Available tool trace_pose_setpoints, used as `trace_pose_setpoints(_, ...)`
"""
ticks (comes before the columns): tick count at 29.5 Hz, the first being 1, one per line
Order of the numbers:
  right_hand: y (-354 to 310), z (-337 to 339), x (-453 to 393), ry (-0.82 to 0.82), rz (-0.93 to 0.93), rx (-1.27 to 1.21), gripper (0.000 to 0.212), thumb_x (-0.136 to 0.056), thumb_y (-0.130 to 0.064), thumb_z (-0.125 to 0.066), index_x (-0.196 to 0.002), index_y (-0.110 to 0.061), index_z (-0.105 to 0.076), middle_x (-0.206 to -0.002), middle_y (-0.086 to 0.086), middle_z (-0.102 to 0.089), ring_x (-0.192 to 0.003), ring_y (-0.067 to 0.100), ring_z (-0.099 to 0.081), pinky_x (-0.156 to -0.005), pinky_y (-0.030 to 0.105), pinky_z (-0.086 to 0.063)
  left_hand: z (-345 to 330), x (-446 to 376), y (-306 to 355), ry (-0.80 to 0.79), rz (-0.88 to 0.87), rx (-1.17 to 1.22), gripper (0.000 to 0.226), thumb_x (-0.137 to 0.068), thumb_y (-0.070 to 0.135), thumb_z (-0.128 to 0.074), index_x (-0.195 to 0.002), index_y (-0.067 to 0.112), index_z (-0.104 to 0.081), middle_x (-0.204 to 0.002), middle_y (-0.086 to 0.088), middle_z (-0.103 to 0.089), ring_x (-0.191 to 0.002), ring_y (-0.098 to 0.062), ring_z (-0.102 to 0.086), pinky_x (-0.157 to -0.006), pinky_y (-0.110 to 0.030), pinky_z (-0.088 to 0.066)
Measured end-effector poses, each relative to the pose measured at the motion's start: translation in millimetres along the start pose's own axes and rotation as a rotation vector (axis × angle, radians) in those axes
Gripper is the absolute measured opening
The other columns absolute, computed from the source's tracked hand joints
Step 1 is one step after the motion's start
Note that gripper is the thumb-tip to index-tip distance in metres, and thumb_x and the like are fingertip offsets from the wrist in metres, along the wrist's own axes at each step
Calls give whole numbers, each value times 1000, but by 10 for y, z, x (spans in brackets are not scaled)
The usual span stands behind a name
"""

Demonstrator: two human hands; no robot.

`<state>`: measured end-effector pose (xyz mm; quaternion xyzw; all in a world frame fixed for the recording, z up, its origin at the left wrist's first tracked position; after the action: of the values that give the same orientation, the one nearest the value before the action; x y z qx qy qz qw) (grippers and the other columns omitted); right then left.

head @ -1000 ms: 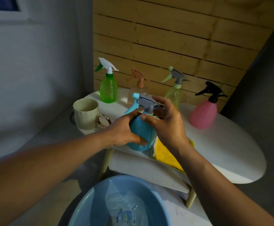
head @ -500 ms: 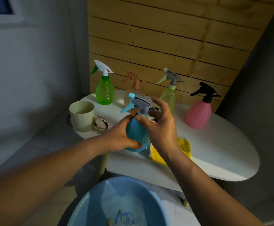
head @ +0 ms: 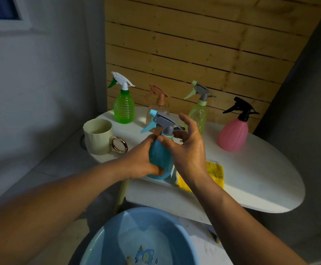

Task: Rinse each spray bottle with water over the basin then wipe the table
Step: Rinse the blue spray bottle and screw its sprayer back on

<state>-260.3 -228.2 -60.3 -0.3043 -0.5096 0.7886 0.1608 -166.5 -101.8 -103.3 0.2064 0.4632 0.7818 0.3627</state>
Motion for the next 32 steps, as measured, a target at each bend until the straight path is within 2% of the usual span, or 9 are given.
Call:
trace_pose_setpoints(4, -6, -2, -1, -7, 5, 28, 79, -78, -34, -87, -139, -51, -41, -110, -13, -71, -100, -10, -60, -88, 34, -58, 16, 10, 75, 120, -27, -72, 102, -53, 39, -100, -136, 43, -41, -124, 14, -61, -113, -5, -62, -98, -41, -56)
trace_pose_setpoints(8, -14, 0, 16, -15, 4, 45, 80, -77, -37, -86, -141, -51, -40, -110, -15, -70, -95, -21, -56, -85, 29, -55, -112, 38, 127, 248, 49, -443, 117, -54, 64, -90, -146, 41, -21, -135, -3, -42, -127, -26, -47, -102, -46, -47)
trace_pose_setpoints(11, -15, -2, 7, -11, -7, 33, 80, -77, -35, -87, -138, -54, -40, -109, -14, -71, -97, -16, -59, -90, 37, -58, -44, 0, 73, 96, 50, -203, 121, -52, 56, -94, -147, 46, -19, -142, 4, -42, -134, -19, -46, -108, -50, -47)
trace_pose_setpoints(13, -5, -4, 10, -9, -11, 29, 81, -76, -34, -88, -137, -55, -40, -108, -14, -71, -99, -12, -61, -90, 40, -59, 30, -3, 49, -35, 26, -42, 111, -61, 30, -97, -145, 43, -27, -135, 11, -53, -127, -10, -56, -105, -45, -53)
trace_pose_setpoints(15, -1, -5, 15, -10, -7, 23, 81, -76, -33, -88, -139, -54, -40, -107, -13, -72, -100, -9, -62, -89, 41, -59, 69, 20, 51, -20, 10, -49, 102, -62, 21, -98, -141, 41, -36, -127, 18, -60, -120, -2, -60, -102, -40, -55)
trace_pose_setpoints(21, -20, -33, -6, 7, -15, 23, 84, -76, -36, -88, -143, -49, -40, -113, -9, -71, -107, -3, -62, -91, 38, -58, -129, 58, 106, 312, 38, -321, 111, -52, 61, -93, -142, 43, -30, -129, 1, -52, -122, -22, -54, -98, -44, -51)
trace_pose_setpoints(26, -24, -45, 5, 40, -8, 33, 83, -75, -36, -88, -143, -46, -41, -102, -13, -70, -100, -9, -59, -90, 38, -56, -98, 46, 10, 162, 26, -195, 117, -56, 46, -96, -147, 44, -23, -141, 5, -45, -131, -15, -47, -107, -40, -47)
trace_pose_setpoints(29, -31, -58, 21, 53, -16, 35, 82, -75, -37, -89, -142, -45, -42, -98, -18, -64, -93, -16, -56, -87, 36, -57, -60, 54, -60, 93, 34, -81, 103, -61, 28, -98, -136, 49, -31, -123, 22, -58, -113, 0, -60, -90, -26, -54)
trace_pose_setpoints(32, -31, -95, 39, 78, -20, 29, 85, -73, -40, -90, -142, -44, -41, -101, -24, -56, -99, -8, -57, -87, 38, -58, -97, 33, -67, 200, 52, -92, 107, -48, 49, -99, -133, 49, -34, -122, 16, -57, -111, -6, -61, -93, -37, -57)
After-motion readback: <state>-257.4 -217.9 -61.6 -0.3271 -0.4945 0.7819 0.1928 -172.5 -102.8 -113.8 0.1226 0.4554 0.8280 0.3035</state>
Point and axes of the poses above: each hand's wrist, its own x-axis away from the middle knuckle, its own z-axis out of the back of the hand, y = z × x, the point moved 1 cm from there along -x, towards the middle knuckle
